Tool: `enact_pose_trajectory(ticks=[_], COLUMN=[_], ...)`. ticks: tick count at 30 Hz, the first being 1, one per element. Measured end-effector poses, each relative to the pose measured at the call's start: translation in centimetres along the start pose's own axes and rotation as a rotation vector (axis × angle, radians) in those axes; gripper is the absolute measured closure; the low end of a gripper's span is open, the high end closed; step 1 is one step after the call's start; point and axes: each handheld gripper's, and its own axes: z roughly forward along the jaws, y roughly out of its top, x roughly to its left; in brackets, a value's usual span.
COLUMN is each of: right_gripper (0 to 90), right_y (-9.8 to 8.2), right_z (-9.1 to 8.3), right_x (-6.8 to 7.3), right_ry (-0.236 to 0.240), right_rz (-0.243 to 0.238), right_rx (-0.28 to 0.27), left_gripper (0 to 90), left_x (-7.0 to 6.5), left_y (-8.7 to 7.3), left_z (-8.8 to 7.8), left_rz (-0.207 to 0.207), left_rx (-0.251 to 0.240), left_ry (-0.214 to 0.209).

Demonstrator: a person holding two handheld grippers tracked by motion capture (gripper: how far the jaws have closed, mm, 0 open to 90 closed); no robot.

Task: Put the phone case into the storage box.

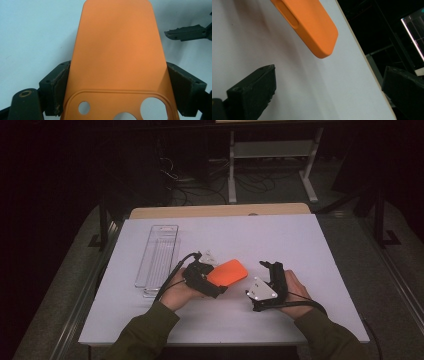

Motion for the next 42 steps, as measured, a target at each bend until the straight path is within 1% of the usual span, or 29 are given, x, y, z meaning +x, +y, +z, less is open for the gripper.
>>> enact_pose_trajectory(ticks=[1, 4, 6, 7, 8, 9, 10, 11, 12, 13, 15, 16, 17, 19, 23, 24, 25, 27, 28, 29, 31, 33, 37, 41, 42], right_gripper=[0.0, 0.0, 0.0, 0.0, 0.0, 0.0, 0.0, 0.0, 0.0, 0.0, 0.0, 0.0, 0.0, 0.0, 0.0, 0.0, 0.0, 0.0, 0.0, 0.0, 0.0, 0.0, 0.0, 0.0, 0.0], right_y=[0.1, 0.2, 0.3, 0.3, 0.4, 0.4, 0.4, 0.5, 0.5, 0.6, 0.7, 0.7, 0.8, 0.9, 1.0, 1.0, 1.0, 1.1, 1.1, 1.1, 1.2, 1.2, 1.2, 1.3, 1.3], right_z=[0.0, 0.0, 0.0, 0.0, 0.1, 0.0, 0.1, 0.1, 0.1, 0.1, 0.0, -0.1, -0.1, -0.2, -0.2, -0.2, -0.3, -0.4, -0.4, -0.4, -0.5, -0.4, -0.4, -0.4, -0.4], right_x=[0.1, 0.3, 0.4, 0.7, 0.8, 0.8, 0.8, 1.0, 1.0, 1.1, 1.4, 1.4, 1.6, 1.6, 2.0, 2.0, 2.1, 2.2, 2.3, 2.3, 2.5, 2.6, 2.9, 3.0, 3.0], right_ry=[-0.011, -0.039, -0.044, -0.044, -0.051, -0.053, -0.059, -0.06, -0.062, -0.066, -0.076, -0.084, -0.09, -0.105, -0.123, -0.12, -0.124, -0.136, -0.144, -0.162, -0.178, -0.188, -0.204, -0.229, -0.232], right_rz=[-0.019, -0.099, -0.131, -0.115, -0.12, -0.135, -0.16, -0.147, -0.157, -0.178, -0.191, -0.224, -0.214, -0.24, -0.251, -0.268, -0.269, -0.288, -0.299, -0.326, -0.34, -0.365, -0.389, -0.417, -0.414], right_rx=[-0.002, 0.005, 0.004, 0.0, -0.009, -0.009, -0.008, -0.014, -0.015, -0.012, -0.014, -0.006, -0.018, -0.022, -0.023, -0.022, -0.022, -0.023, -0.028, -0.034, -0.035, -0.035, -0.035, -0.046, -0.045], left_gripper=[15.6, 15.5, 15.6, 15.6, 15.6, 15.6, 15.6, 15.6, 15.6, 15.5, 15.6, 15.6, 15.6, 15.6, 15.6, 15.6, 15.6, 15.6, 15.6, 15.6, 15.6, 15.6, 15.6, 15.6, 15.6], left_x=[0.0, -0.1, -0.1, -0.1, 0.0, 0.1, 0.1, 0.1, 0.1, 0.0, -0.1, -0.1, -0.1, 0.0, 0.2, 0.3, 0.3, 0.2, 0.2, 0.2, 0.1, 0.0, 0.0, 0.0, 0.0], left_y=[0.0, -0.1, 0.0, 0.0, 0.0, 0.0, 0.0, 0.1, 0.1, 0.0, 0.0, 0.0, 0.0, 0.1, 0.2, 0.3, 0.3, 0.3, 0.4, 0.4, 0.4, 0.5, 0.5, 0.6, 0.6], left_z=[0.0, 0.1, 0.1, 0.2, 0.1, 0.1, 0.0, 0.0, 0.1, 0.2, 0.2, 0.3, 0.2, 0.1, 0.0, 0.0, 0.0, 0.1, 0.2, 0.2, 0.1, 0.2, 0.1, 0.0, 0.0], left_rz=[-0.002, -0.012, -0.015, -0.009, 0.004, 0.014, 0.021, 0.021, 0.018, -0.005, -0.012, -0.014, -0.012, 0.003, 0.026, 0.035, 0.038, 0.025, 0.027, 0.032, 0.035, 0.034, 0.034, 0.031, 0.031], left_rx=[-0.002, 0.005, 0.006, 0.002, 0.013, 0.021, 0.026, 0.027, 0.024, 0.009, 0.002, -0.001, 0.001, 0.016, 0.034, 0.039, 0.04, 0.03, 0.029, 0.025, 0.032, 0.027, 0.021, 0.017, 0.017], left_ry=[-0.001, -0.004, -0.009, -0.006, -0.008, -0.009, -0.01, -0.011, -0.013, -0.017, -0.016, -0.015, -0.016, -0.02, -0.021, -0.022, -0.02, -0.027, -0.032, -0.034, -0.036, -0.035, -0.041, -0.042, -0.043])
